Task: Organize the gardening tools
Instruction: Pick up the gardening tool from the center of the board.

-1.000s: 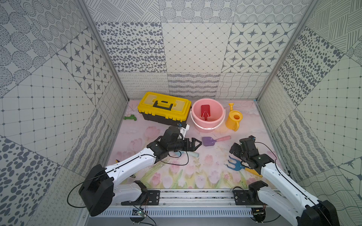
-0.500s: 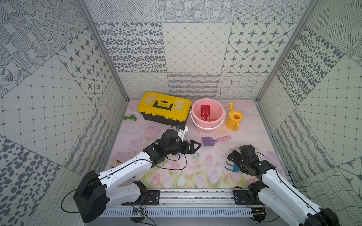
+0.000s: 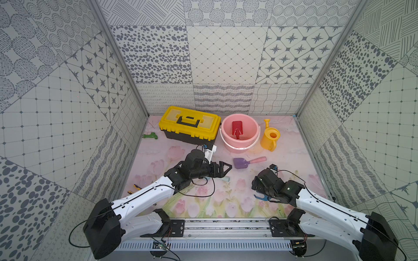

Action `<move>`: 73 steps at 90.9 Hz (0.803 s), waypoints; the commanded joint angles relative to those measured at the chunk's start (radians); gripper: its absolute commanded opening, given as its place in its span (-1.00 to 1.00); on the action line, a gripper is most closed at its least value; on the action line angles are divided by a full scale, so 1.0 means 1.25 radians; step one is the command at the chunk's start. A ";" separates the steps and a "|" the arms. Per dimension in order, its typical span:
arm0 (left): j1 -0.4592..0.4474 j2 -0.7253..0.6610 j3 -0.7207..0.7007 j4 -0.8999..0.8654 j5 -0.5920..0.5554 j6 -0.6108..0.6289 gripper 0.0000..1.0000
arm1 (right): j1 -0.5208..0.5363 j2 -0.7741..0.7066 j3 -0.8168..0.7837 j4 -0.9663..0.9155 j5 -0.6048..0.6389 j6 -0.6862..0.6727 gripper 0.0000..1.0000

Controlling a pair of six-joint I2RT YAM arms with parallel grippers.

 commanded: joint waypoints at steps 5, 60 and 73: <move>-0.001 -0.002 -0.002 0.008 -0.015 0.006 0.99 | 0.101 0.065 0.015 -0.023 0.053 0.073 0.87; -0.001 -0.004 -0.003 0.004 -0.022 0.011 0.99 | 0.093 0.403 0.220 0.190 0.020 -0.064 0.86; -0.001 -0.003 -0.003 0.005 -0.022 0.012 0.99 | 0.042 0.408 0.258 0.198 0.008 -0.129 0.86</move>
